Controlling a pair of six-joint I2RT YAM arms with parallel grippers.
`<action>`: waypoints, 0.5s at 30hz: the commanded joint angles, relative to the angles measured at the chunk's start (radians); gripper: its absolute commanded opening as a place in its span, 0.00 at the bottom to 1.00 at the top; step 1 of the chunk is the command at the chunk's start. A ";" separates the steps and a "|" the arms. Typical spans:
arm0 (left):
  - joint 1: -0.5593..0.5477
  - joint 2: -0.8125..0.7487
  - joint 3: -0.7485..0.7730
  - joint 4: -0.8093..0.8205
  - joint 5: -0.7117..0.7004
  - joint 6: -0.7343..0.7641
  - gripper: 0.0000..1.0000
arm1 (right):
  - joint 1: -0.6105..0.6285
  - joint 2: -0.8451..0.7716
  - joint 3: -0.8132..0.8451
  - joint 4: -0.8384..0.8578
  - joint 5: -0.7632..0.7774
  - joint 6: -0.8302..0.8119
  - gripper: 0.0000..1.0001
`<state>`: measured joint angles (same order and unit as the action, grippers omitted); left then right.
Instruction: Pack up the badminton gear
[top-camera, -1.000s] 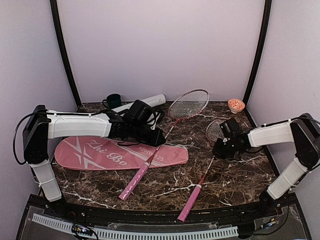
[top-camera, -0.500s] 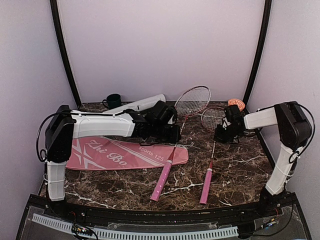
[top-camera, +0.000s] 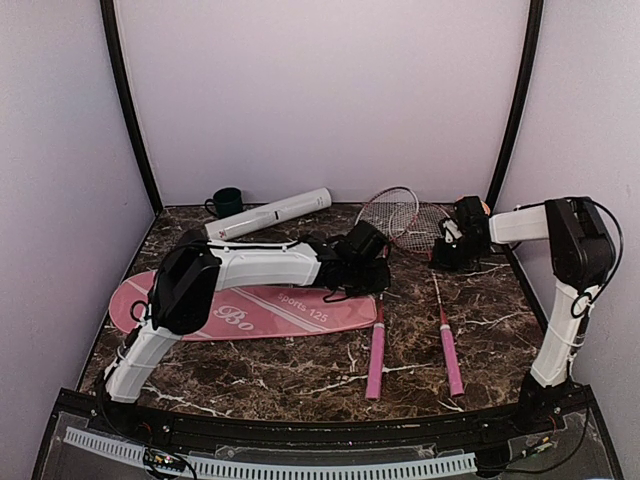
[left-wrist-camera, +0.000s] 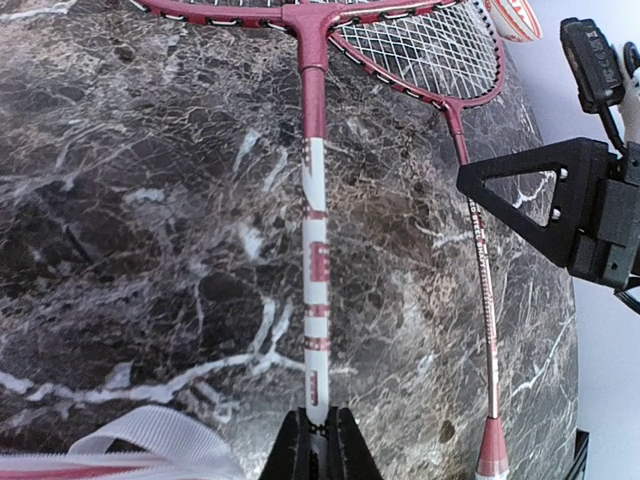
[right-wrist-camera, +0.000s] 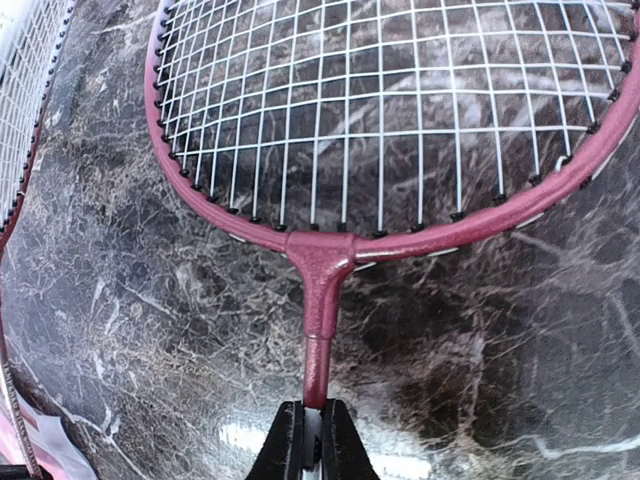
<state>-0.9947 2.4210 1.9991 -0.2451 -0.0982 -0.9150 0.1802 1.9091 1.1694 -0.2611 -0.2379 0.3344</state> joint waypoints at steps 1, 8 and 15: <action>-0.010 0.023 0.086 0.004 -0.017 -0.067 0.00 | -0.024 -0.005 0.039 -0.015 0.017 -0.093 0.11; -0.015 0.085 0.153 0.080 0.047 -0.054 0.16 | -0.041 -0.063 0.035 -0.026 0.030 -0.071 0.44; -0.015 -0.017 0.101 0.077 0.030 0.067 0.53 | -0.039 -0.200 0.054 -0.043 0.018 -0.073 0.65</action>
<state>-1.0035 2.5221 2.1281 -0.1871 -0.0532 -0.9298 0.1398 1.8202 1.1881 -0.3130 -0.2081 0.2634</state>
